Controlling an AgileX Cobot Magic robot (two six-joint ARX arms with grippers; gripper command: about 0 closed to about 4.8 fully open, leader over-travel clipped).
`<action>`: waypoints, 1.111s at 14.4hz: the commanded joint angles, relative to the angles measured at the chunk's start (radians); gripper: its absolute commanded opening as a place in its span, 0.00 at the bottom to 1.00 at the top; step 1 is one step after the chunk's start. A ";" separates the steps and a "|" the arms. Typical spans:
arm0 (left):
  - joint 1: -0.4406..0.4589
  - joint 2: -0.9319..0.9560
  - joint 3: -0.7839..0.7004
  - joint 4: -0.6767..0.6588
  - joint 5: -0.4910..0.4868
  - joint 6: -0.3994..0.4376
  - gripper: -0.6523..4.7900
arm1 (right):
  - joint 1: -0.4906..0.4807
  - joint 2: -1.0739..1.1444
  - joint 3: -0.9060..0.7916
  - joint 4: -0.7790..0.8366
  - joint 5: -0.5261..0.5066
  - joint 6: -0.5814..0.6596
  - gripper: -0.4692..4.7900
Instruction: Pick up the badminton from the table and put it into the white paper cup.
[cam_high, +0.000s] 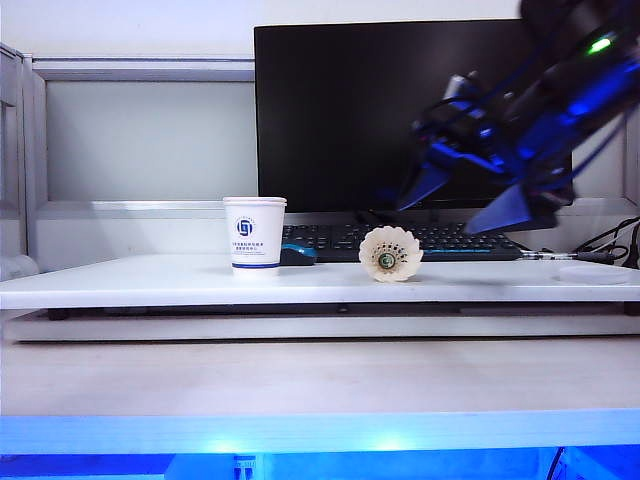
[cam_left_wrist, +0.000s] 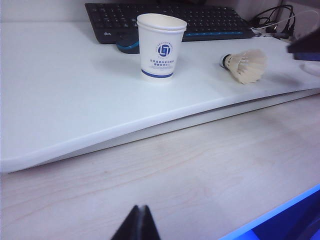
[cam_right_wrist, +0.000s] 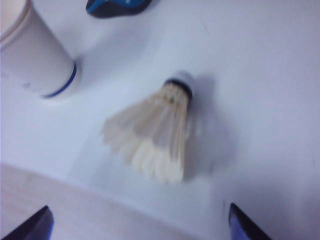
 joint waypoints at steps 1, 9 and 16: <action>0.000 0.000 0.008 -0.050 0.022 -0.003 0.11 | 0.000 0.064 0.056 0.018 0.008 -0.003 1.00; 0.000 0.000 0.008 -0.050 0.025 -0.003 0.11 | 0.000 0.230 0.118 0.061 0.042 -0.003 1.00; 0.000 0.000 0.008 -0.050 0.025 -0.003 0.11 | 0.000 0.241 0.118 0.156 0.058 -0.003 0.39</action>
